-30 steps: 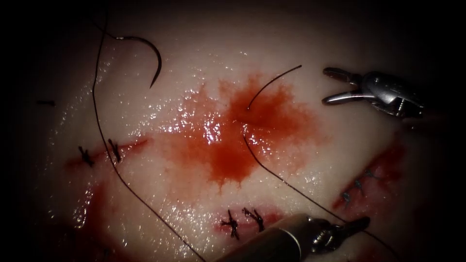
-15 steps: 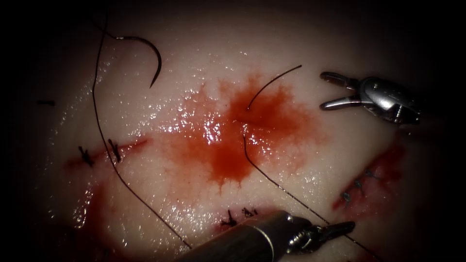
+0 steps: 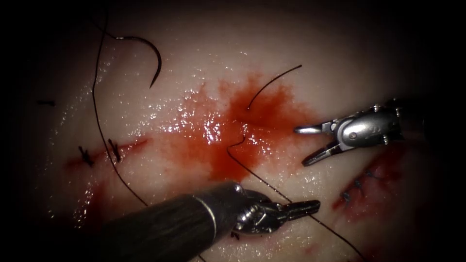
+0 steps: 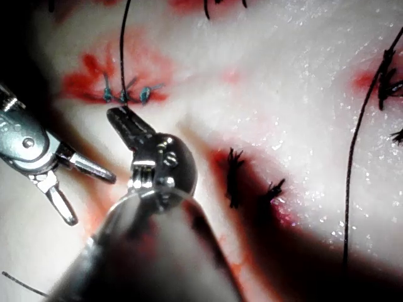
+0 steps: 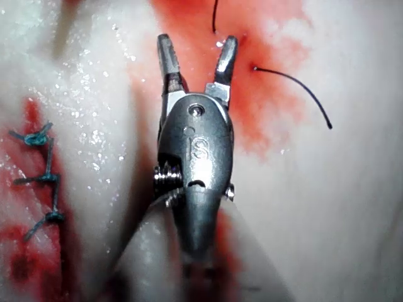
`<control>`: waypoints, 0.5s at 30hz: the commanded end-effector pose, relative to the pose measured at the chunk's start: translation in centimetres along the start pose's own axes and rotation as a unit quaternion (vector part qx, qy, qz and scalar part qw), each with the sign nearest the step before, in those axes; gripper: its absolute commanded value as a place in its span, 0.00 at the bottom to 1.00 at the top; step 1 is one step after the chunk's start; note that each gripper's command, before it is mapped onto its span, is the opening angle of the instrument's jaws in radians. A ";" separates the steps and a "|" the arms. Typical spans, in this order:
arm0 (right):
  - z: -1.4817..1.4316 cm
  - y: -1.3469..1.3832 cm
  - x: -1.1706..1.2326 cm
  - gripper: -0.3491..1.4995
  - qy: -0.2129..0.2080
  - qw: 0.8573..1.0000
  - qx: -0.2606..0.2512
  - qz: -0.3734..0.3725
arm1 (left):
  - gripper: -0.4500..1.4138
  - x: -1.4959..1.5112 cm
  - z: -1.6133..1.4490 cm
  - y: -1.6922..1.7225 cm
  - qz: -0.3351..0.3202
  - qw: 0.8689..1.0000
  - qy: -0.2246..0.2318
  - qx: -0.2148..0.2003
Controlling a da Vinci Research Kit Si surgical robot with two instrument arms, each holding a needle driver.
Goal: Wound Closure
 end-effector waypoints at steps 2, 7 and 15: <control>0.24 0.00 0.06 0.88 0.002 1.000 -0.001 -0.019 | 0.00 -0.04 -0.01 0.03 0.000 1.000 0.005 -0.002; 0.47 -0.05 0.17 0.88 0.005 1.000 -0.001 -0.030 | 0.00 -0.05 -0.13 0.00 -0.001 1.000 0.000 -0.003; 0.75 -0.12 0.27 0.88 0.016 0.999 0.005 -0.038 | 0.00 -0.09 -0.34 -0.06 -0.006 1.000 -0.012 -0.003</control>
